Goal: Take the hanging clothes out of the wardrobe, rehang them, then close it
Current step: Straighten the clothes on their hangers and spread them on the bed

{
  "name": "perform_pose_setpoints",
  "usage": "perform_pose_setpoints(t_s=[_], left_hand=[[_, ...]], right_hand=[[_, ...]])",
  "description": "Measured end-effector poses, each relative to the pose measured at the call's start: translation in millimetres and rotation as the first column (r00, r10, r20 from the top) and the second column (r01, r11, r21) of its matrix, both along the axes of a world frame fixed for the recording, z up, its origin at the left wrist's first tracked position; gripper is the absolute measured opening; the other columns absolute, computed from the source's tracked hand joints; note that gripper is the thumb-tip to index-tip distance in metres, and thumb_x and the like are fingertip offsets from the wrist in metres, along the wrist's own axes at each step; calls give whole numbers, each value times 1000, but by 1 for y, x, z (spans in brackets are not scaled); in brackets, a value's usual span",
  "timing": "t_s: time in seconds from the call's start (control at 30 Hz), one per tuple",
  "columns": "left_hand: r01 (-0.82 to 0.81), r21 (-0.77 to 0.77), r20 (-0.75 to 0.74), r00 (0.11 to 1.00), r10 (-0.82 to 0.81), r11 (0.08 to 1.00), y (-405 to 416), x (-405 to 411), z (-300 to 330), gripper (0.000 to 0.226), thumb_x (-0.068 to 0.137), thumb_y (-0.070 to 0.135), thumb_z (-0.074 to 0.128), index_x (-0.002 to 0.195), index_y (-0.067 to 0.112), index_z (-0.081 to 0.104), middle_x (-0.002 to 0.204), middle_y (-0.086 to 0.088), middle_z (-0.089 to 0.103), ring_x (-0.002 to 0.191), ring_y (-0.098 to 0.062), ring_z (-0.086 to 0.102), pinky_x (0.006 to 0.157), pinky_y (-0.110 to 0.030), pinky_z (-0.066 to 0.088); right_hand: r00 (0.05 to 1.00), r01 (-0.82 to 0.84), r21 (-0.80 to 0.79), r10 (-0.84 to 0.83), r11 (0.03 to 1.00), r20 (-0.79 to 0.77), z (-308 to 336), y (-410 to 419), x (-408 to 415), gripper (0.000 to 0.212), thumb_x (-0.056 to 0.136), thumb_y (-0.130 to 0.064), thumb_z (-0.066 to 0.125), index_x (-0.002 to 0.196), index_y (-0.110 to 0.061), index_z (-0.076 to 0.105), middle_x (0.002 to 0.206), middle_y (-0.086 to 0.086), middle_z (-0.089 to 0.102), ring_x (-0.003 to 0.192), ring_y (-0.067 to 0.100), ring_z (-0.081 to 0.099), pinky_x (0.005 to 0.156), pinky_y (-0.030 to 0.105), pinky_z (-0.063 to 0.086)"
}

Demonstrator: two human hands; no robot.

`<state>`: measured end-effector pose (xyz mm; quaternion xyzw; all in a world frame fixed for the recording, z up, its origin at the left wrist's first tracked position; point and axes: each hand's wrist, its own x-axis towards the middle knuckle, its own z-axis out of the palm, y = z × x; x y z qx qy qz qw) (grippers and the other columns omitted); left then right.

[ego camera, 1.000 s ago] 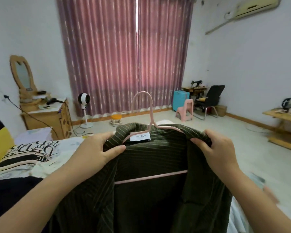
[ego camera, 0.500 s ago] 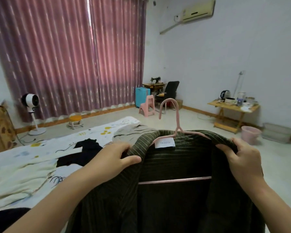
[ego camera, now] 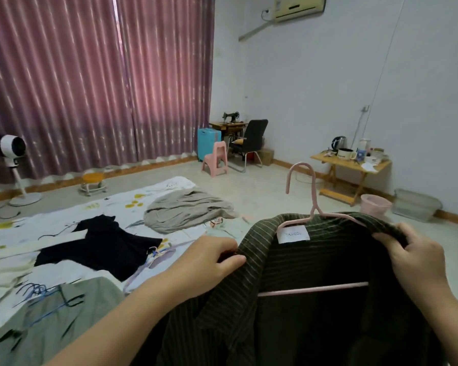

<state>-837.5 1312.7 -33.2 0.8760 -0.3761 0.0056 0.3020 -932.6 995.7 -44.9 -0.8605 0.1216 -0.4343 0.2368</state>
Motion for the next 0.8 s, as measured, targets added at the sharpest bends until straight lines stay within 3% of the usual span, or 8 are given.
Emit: perform_pose_setpoints(t_s=[0.17,0.27,0.37,0.63,0.73,0.8], left_hand=[[-77,-104,-67,995,70,992,-46,38,-13,28,91,31,55,69,13,57,67,-4,56,66,-15,51,60,-27,33],[-118,-155,-70,992,109,981,-67,66,-19,34,89,27,58,57,23,47,57,5,47,59,-11,44,59,-28,31],[-130,-185,-66,991,120,974,-90,102,-21,35,89,32,58,56,29,48,56,5,48,58,-8,45,58,-25,31],[-77,-223,-57,996,66,972,-163,211,-18,26,87,27,61,62,20,61,58,2,57,62,-9,53,57,-19,35],[-44,-184,-60,998,34,982,-197,248,-14,25,88,31,60,70,14,64,65,-1,61,64,-11,56,63,-29,41],[-47,-173,-76,997,34,984,-219,269,-12,26,88,32,60,73,12,65,67,-5,62,67,-17,57,63,-34,41]], right_hand=[[999,19,-33,-21,999,-38,6,-46,51,27,81,-29,61,83,-2,65,79,19,65,75,35,57,68,43,43],[997,27,-52,-31,998,-76,8,-67,87,13,84,-15,65,89,-4,68,88,17,68,84,35,59,75,44,45],[992,42,-44,-47,998,-118,8,-91,123,14,85,-18,64,89,-5,68,89,14,67,85,33,58,76,44,45],[979,100,-1,-99,995,-178,14,-156,211,10,85,-15,64,90,-6,67,86,10,63,85,28,56,68,33,35],[973,121,2,-118,993,-199,16,-185,235,5,86,-15,63,83,-12,62,79,4,56,80,25,51,64,33,32],[968,131,12,-126,991,-215,15,-206,251,12,87,-15,62,78,-18,56,76,2,53,76,23,47,62,32,29]])
